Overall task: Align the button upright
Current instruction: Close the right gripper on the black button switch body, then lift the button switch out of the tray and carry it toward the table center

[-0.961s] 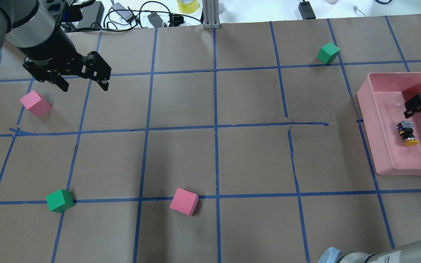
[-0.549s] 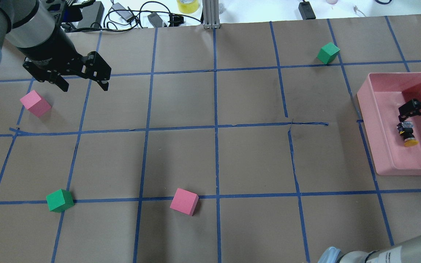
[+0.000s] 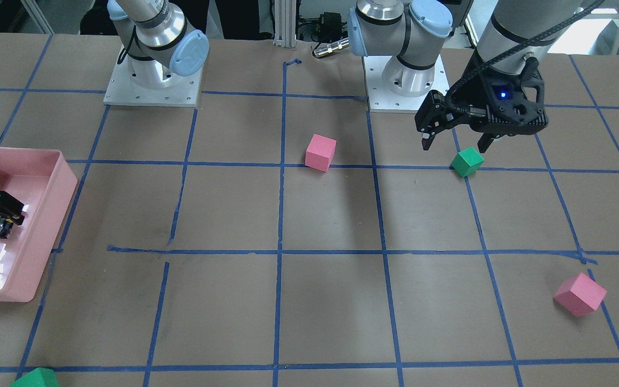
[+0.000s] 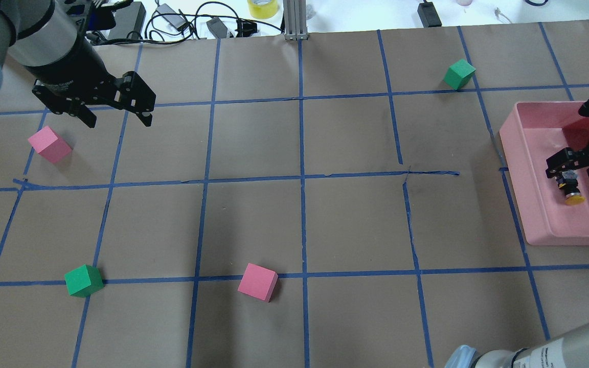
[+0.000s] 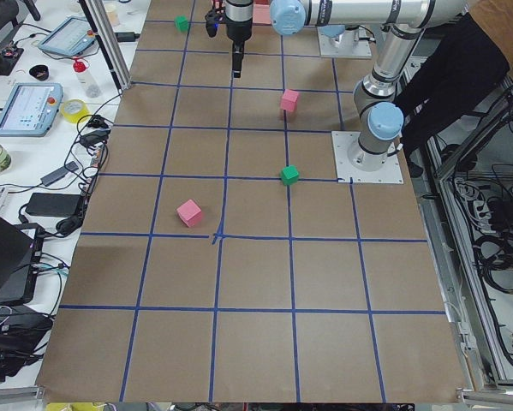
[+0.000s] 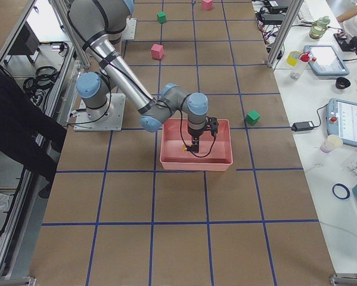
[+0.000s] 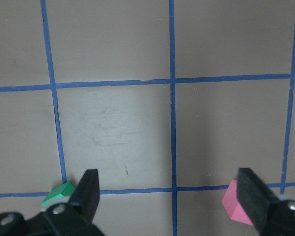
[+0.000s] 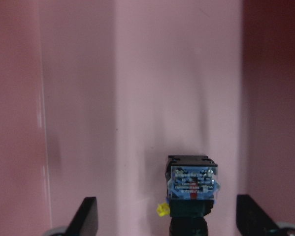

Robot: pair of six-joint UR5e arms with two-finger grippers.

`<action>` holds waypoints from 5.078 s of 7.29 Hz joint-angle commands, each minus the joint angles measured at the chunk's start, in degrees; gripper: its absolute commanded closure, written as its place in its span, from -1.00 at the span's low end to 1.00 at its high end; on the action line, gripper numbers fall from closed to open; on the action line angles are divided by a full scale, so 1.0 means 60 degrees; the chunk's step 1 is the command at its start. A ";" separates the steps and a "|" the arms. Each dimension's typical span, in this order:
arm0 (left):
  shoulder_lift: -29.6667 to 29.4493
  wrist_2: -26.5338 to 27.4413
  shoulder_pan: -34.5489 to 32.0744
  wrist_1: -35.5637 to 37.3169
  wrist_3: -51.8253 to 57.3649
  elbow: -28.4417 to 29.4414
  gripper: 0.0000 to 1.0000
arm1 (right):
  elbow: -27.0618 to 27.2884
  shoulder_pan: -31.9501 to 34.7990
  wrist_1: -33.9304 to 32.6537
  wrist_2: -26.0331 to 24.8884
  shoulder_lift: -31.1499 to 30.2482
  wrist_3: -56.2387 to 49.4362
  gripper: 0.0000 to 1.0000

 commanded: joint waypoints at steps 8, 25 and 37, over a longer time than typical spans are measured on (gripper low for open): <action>0.0000 -0.0007 0.0000 0.0018 -0.0008 -0.0015 -1.00 | 0.0078 0.0000 -0.0060 -0.0036 0.0244 -0.0182 -1.00; -0.0030 -0.0007 0.0000 0.0018 -0.0008 -0.0015 -1.00 | -0.2984 0.2187 0.3205 -0.0152 -0.0953 0.1390 1.00; 0.0000 -0.0007 0.0000 0.0062 0.0006 -0.0147 -1.00 | -0.2706 1.0150 -0.0219 -0.0021 0.2058 0.7054 1.00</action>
